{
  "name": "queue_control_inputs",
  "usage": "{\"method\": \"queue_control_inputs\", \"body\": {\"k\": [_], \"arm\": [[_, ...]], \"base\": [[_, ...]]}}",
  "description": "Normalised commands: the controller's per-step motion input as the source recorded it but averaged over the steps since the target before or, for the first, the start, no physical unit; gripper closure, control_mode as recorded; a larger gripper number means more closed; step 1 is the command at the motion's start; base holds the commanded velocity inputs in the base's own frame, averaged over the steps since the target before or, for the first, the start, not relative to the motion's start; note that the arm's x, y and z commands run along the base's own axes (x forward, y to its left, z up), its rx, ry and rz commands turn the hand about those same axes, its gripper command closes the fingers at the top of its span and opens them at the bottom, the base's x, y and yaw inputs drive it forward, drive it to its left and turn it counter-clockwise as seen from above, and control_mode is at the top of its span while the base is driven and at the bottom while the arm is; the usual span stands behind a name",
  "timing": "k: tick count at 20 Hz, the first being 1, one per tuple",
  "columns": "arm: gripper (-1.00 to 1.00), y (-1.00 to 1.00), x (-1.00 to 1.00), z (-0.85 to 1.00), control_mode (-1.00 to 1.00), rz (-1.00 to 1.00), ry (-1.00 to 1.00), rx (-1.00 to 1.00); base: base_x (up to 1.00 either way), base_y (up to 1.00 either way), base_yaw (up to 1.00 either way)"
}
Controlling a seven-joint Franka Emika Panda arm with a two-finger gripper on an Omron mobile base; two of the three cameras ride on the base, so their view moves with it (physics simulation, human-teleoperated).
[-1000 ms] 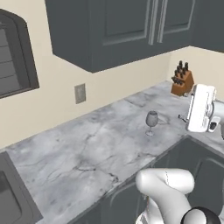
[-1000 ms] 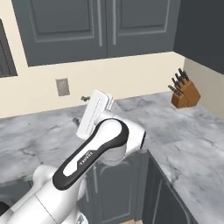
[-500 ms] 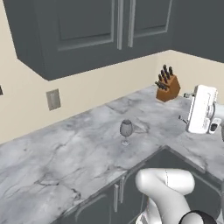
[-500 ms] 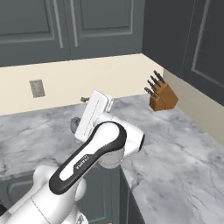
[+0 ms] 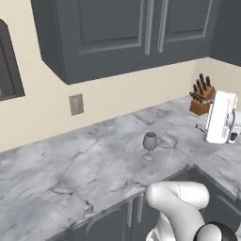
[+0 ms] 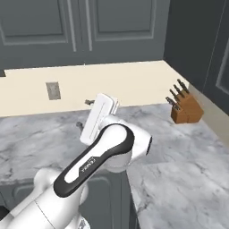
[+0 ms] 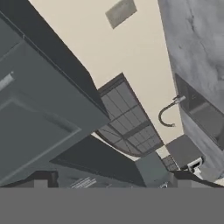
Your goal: Retrieve the wine glasses from the counter and place one next to each plate.
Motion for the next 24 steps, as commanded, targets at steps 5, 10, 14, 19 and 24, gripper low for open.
{"method": "queue_control_inputs", "body": {"k": [5,10,14,19,24], "arm": [[-1.0,0.0,0.0,0.0,1.0,0.0,0.0,0.0],[-1.0,0.0,0.0,0.0,-1.0,0.0,0.05,0.0],[-1.0,0.0,0.0,-0.12,-1.0,0.0,0.38,0.0],[-1.0,-0.05,0.27,-0.58,-1.0,0.01,0.36,0.0],[-1.0,-0.44,0.52,-0.82,-1.0,0.1,0.41,0.15]], "base": [[0.3,0.0,0.56],[0.18,0.0,0.07],[0.0,0.0,0.0],[0.0,0.0,0.0],[0.0,0.0,0.0]]}}
